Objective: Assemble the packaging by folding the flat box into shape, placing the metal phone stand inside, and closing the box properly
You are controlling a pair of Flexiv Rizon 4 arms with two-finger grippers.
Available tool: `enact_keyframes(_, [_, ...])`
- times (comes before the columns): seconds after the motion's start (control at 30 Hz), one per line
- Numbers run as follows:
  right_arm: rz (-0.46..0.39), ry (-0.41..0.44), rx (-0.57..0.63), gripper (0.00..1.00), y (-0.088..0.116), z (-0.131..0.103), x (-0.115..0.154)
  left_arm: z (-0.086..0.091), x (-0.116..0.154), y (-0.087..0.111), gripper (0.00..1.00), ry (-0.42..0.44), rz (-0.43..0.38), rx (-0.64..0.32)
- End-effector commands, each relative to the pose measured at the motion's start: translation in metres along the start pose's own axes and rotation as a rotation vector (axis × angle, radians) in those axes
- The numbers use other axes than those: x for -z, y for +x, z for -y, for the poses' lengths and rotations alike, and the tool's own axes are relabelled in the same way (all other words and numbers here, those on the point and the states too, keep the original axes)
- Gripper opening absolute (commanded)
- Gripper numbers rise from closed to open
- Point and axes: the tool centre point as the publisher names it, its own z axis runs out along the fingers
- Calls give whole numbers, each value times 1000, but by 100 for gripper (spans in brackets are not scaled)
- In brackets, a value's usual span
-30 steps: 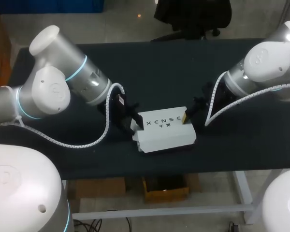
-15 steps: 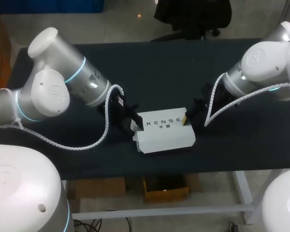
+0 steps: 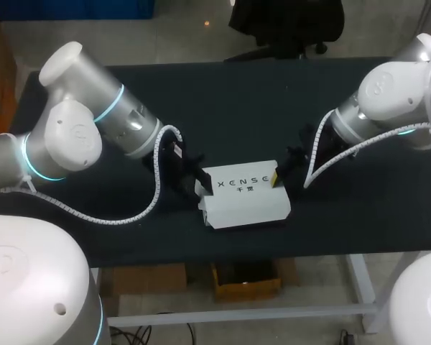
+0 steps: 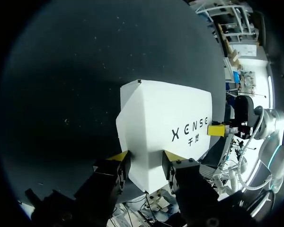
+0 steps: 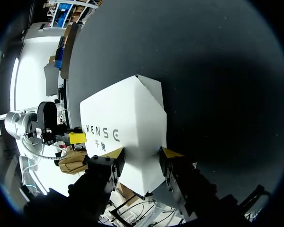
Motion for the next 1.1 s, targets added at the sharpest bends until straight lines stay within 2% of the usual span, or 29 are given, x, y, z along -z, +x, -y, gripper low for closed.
enact_keyframes(0.03, [-11,12,5,45,1,-3,-5,3,-11,1,44,-12,-13,-10])
enact_keyframes(0.3, [-5,24,21,45,9,-1,-7,4,-13,7,43,-17,-20,-23])
enact_keyframes(0.7, [1,33,22,44,11,-1,-10,2,-14,7,44,17,-55,-10])
enact_keyframes(1.1, [10,51,7,44,13,0,-5,-1,-3,14,44,25,-71,-1])
